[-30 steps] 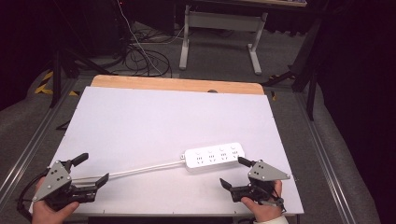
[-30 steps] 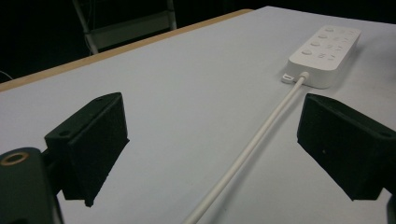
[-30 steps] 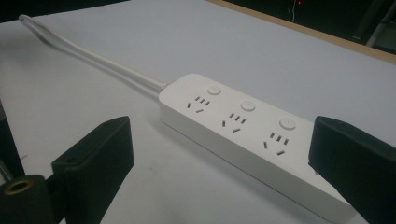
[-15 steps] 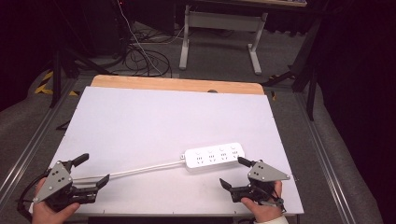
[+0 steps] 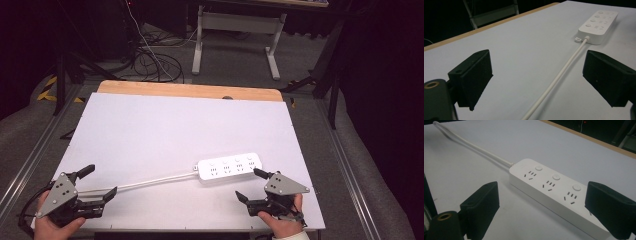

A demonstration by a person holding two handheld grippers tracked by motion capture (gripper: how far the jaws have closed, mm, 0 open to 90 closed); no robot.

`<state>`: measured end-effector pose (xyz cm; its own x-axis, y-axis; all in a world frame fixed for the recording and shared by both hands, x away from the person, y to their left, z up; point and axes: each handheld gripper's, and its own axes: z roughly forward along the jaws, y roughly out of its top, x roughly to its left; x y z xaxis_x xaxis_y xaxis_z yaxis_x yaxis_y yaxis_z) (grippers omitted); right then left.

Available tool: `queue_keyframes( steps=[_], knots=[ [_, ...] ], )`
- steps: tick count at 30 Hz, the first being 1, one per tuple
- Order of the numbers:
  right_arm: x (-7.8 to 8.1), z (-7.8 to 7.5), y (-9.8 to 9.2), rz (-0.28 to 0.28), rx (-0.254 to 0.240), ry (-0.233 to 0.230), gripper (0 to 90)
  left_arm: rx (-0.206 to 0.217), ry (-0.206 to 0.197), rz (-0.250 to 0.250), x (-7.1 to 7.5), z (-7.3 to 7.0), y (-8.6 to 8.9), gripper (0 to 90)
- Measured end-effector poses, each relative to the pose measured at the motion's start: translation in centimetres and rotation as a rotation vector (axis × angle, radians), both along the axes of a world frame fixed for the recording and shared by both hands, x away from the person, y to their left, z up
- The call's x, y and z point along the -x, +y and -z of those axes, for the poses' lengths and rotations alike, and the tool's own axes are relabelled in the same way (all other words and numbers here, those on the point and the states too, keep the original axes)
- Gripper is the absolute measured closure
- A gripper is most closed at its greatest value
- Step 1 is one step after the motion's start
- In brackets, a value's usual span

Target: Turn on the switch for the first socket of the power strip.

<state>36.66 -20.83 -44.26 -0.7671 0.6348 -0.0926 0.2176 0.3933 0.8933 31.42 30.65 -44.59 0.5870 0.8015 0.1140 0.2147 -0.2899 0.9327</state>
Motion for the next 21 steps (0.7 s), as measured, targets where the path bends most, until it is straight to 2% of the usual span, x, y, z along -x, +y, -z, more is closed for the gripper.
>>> queue_keyframes(
  steps=[2, 11, 14, 21],
  knots=[
    [-0.1, -0.3, 0.0, -0.012, -0.006, -0.005, 15.9, 0.001, 0.002, 0.001, 0.0, 0.0, 0.0, 9.7],
    [-0.7, -1.4, -0.2, -0.001, -0.036, 0.009, 19.2, 0.006, 0.013, -0.009, 0.1, 0.2, 0.1, 9.7],
    [-1.3, -2.2, 0.0, -0.013, -0.041, 0.012, 21.1, 0.002, 0.016, -0.006, 0.0, 0.3, 0.1, 9.7],
    [-2.1, -3.1, 1.0, -0.024, -0.024, 0.008, 21.1, 0.003, 0.02, -0.006, 0.1, 0.3, 0.1, 9.7]
  ],
)
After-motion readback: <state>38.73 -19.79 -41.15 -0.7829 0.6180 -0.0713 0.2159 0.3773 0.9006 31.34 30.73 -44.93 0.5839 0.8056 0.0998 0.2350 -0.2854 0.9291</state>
